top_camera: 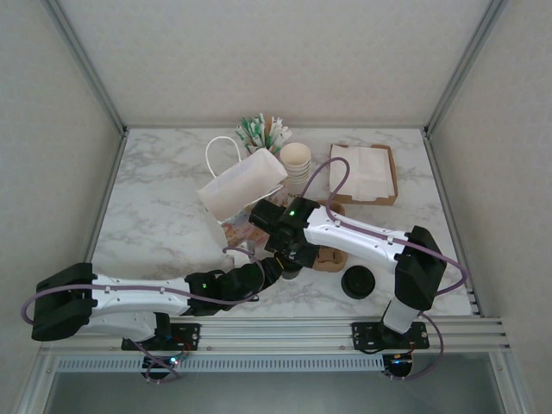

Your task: Pack the takeout coffee

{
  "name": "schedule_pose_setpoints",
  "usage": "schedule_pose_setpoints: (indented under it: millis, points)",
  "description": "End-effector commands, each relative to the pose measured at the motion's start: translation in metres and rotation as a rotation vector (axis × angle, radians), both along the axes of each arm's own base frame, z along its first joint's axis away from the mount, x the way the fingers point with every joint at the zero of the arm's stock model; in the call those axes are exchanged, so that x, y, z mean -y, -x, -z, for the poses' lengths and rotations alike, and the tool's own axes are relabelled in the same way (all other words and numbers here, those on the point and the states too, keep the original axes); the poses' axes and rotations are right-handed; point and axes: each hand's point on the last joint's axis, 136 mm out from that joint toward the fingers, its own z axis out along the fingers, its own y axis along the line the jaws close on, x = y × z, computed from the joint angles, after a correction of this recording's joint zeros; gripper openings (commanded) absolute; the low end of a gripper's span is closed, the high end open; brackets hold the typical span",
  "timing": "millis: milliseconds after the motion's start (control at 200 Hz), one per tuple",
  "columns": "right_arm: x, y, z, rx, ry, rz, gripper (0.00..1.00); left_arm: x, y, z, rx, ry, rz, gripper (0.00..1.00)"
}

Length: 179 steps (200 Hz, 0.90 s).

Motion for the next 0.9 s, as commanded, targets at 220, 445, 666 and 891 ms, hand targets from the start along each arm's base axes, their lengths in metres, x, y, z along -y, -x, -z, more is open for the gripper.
schedule_pose_setpoints:
  millis: [220,445,666,891]
  points:
    - [0.001,0.003,0.020,-0.048,0.034,0.013,0.79,-0.015,-0.005,0.027,-0.045,-0.063,-0.075,0.34]
    - [0.001,0.004,0.024,-0.056,0.036,0.016,0.79,-0.025,-0.002,0.049,-0.082,-0.118,-0.095,0.33]
    - [-0.001,0.004,0.024,-0.057,0.025,0.011,0.79,-0.033,0.000,0.054,-0.093,-0.155,-0.104,0.33]
    - [-0.010,-0.001,0.011,-0.026,-0.024,-0.015,0.84,-0.025,-0.005,0.025,-0.047,-0.183,-0.076,0.35]
